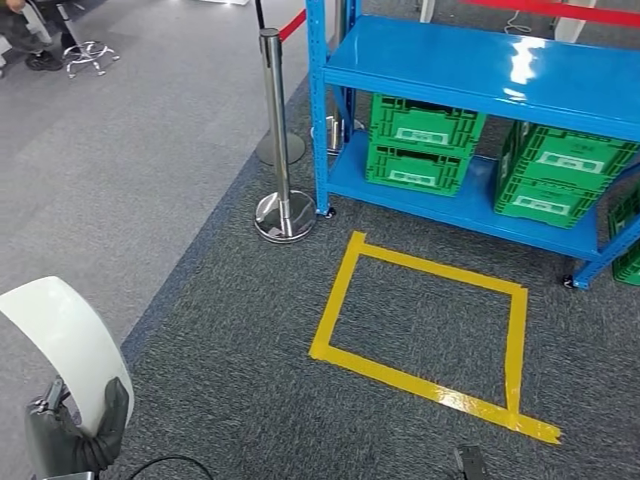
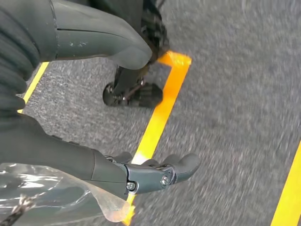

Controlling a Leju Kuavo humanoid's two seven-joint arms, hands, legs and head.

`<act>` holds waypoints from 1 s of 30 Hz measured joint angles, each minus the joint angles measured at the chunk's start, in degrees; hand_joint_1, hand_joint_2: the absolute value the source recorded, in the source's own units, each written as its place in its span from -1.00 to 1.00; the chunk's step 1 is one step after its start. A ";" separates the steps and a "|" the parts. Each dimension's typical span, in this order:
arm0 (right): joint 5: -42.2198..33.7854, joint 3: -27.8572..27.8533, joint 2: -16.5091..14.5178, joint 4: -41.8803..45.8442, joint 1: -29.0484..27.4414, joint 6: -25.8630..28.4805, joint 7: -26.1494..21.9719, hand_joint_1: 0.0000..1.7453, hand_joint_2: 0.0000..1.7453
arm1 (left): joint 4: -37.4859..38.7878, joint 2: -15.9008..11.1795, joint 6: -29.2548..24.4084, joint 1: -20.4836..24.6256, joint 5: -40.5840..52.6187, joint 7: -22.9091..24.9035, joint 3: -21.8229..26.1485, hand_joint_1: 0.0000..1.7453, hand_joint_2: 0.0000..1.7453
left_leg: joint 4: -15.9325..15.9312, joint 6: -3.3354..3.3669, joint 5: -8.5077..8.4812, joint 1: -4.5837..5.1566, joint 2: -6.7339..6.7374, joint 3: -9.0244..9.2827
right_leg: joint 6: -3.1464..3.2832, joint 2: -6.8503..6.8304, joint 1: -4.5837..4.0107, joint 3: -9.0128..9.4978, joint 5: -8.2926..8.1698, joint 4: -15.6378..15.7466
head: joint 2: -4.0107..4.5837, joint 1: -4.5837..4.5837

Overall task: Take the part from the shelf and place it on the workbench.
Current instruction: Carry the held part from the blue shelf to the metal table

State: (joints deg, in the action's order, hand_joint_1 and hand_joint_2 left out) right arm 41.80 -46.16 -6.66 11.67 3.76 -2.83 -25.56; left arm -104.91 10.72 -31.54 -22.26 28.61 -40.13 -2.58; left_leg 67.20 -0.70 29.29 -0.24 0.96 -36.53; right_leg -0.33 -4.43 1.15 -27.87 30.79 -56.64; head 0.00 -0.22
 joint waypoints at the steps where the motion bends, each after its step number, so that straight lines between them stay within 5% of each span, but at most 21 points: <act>1: 0.25 0.01 -0.02 0.00 0.08 0.15 0.31 -1.00 1.00 | 0.00 0.00 -0.30 0.02 0.17 0.00 0.00 1.00 1.00 | -3.95 0.32 -1.33 0.31 1.34 2.07 | -0.20 -0.59 -0.11 0.09 0.12 -0.02 | 0.00 0.01; 3: 1.00 0.02 -0.09 0.00 0.19 0.57 1.12 -1.00 1.00 | -0.02 0.00 -0.75 -0.04 0.28 -0.01 0.05 1.00 1.00 | -8.53 1.04 -2.16 0.89 3.21 4.16 | -0.76 -1.74 -0.38 0.10 0.34 -0.10 | 0.00 0.01; 6: 1.88 0.05 -0.34 0.00 0.59 1.08 1.94 -1.00 1.00 | -0.09 -0.08 -0.89 -0.58 -0.29 0.00 0.37 1.00 1.00 | -9.35 2.05 -2.21 1.07 1.86 3.90 | -1.68 -2.99 -0.45 0.14 0.68 -0.11 | 0.00 0.03; 8: 1.98 0.08 -0.49 0.00 0.94 1.21 2.08 -1.00 1.00 | -0.17 -0.13 -0.94 -0.57 -0.45 -0.01 0.57 1.00 1.00 | -9.88 2.93 -2.72 0.79 0.61 3.87 | -2.05 -0.35 -0.27 -1.08 2.72 -2.74 | 0.00 0.28; 11: 2.01 0.11 -0.55 -0.03 0.96 1.24 2.25 -1.00 1.00 | -0.22 -0.16 -0.96 -0.43 -0.49 0.00 0.75 1.00 1.00 | -9.98 3.56 -3.07 0.77 -1.48 3.56 | -2.13 3.92 -0.17 -6.59 7.79 -13.97 | 0.00 0.61; 13: 2.02 0.12 -0.55 -0.04 0.84 1.27 2.31 -1.00 1.00 | -0.22 -0.21 -0.96 -0.52 -0.50 0.00 0.88 1.00 1.00 | -9.88 3.60 -3.15 0.89 -3.09 3.50 | -2.09 4.35 -0.20 -8.28 7.31 -16.60 | 0.00 0.61; 16: 2.08 0.11 -0.55 -0.04 0.95 1.34 2.35 -1.00 1.00 | -0.22 -0.27 -0.89 -0.51 -0.49 0.00 1.08 1.00 1.00 | -9.31 3.35 -3.12 0.94 -5.40 3.39 | -1.88 6.49 -0.02 -4.37 1.36 -7.02 | 0.00 0.62; 19: 2.39 0.11 -0.58 -0.04 1.05 1.34 2.49 -1.00 1.00 | -0.23 -0.29 -0.62 -0.42 0.02 0.00 1.25 1.00 1.00 | -8.44 2.41 -3.18 0.90 -7.33 2.43 | -1.63 9.00 0.14 -1.92 0.28 -1.53 | 0.00 0.52; 21: 2.52 0.12 -0.80 -0.05 1.13 1.35 2.57 -1.00 1.00 | -0.25 -0.31 -0.61 -0.46 0.70 0.00 1.36 1.00 1.00 | -8.32 1.68 -3.48 0.75 -8.31 1.93 | -1.10 7.75 0.19 -1.66 0.00 -1.30 | 0.00 0.56; 22: 2.53 0.13 -0.93 -0.04 1.17 1.38 2.57 -1.00 1.00 | -0.27 -0.31 -0.60 -0.43 1.02 0.00 1.43 1.00 1.00 | -7.76 1.31 -3.12 0.79 -7.69 1.58 | -0.72 7.00 0.31 -1.50 -0.21 -1.16 | 0.00 0.32; 25: 2.49 0.11 -1.09 -0.02 1.12 1.51 2.50 -1.00 1.00 | -0.35 -0.29 -0.33 -0.14 1.49 0.00 1.51 1.00 1.00 | 0.17 0.23 1.42 0.63 -3.01 -2.05 | -0.02 4.48 0.40 -1.35 -0.43 -0.84 | 0.00 -0.58; 27: 2.43 0.11 -1.08 -0.02 1.04 1.52 2.48 -1.00 1.00 | -0.35 -0.29 -0.02 -0.11 1.55 0.00 1.51 1.00 1.00 | 6.78 -0.29 4.06 0.15 -1.72 -4.92 | 0.05 2.77 0.30 -1.36 -0.36 -0.87 | 0.00 -0.65; 28: 2.38 0.10 -1.09 -0.02 1.05 1.51 2.46 -1.00 1.00 | -0.35 -0.29 0.09 -0.14 1.59 0.00 1.51 1.00 1.00 | 7.58 -0.42 3.93 -0.03 -1.52 -5.13 | 0.04 1.97 0.29 -1.35 -0.32 -0.89 | 0.00 -0.66; 30: 2.21 0.09 -1.10 -0.02 1.10 1.49 2.40 -1.00 1.00 | -0.35 -0.28 0.20 -0.11 1.83 0.00 1.50 1.00 1.00 | 2.70 -0.37 0.97 -0.21 -0.77 -2.29 | -0.11 0.56 0.30 -1.16 -0.20 -0.89 | 0.00 -0.68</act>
State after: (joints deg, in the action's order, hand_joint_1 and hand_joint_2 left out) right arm 44.01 -46.07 -7.76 11.65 4.86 -1.34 -23.16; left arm -105.26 10.44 -31.34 -22.38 30.44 -40.13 -1.08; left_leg 69.90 -1.07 30.26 -0.45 0.19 -38.82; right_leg -0.44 -3.88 1.45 -29.02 30.59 -57.53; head 0.00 -0.90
